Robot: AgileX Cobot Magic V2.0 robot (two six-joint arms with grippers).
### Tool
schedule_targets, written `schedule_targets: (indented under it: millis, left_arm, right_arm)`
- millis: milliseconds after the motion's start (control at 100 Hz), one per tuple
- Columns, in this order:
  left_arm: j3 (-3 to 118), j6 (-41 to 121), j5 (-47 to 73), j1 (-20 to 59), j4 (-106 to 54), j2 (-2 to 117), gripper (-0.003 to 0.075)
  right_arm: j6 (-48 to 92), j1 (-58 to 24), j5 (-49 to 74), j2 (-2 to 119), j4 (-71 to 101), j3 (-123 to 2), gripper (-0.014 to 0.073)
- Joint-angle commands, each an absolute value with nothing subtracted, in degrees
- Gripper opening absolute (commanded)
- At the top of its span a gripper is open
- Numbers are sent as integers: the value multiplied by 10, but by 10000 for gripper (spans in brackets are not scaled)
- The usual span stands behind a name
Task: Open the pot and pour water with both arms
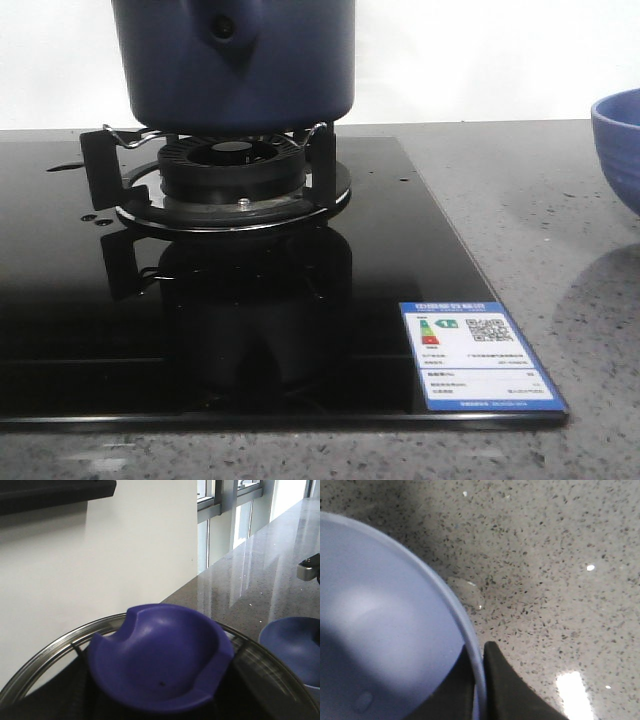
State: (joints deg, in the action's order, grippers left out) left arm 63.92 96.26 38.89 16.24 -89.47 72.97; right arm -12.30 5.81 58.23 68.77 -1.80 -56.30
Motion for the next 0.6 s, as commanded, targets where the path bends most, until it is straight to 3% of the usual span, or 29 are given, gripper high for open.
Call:
schedule_targets:
  millis: [0, 160, 330, 430, 590]
  left_arm:
    - [657, 981, 413, 167, -959, 728, 179]
    - [658, 995, 412, 167, -981, 754, 179]
    - [658, 1023, 412, 167, -988, 776, 179]
    - [658, 1028, 408, 167, -992, 791, 179]
    - [658, 1037, 407, 167, -1005, 811, 179]
  right_arm:
    - [-116, 62, 537, 671, -15, -573, -41]
    - [-116, 62, 532, 671, -15, -573, -1]
    - [-116, 62, 518, 667, -8, -573, 262]
    - [-116, 62, 517, 655, -8, -588, 374]
    - [-116, 62, 519, 610, -8, -643, 400]
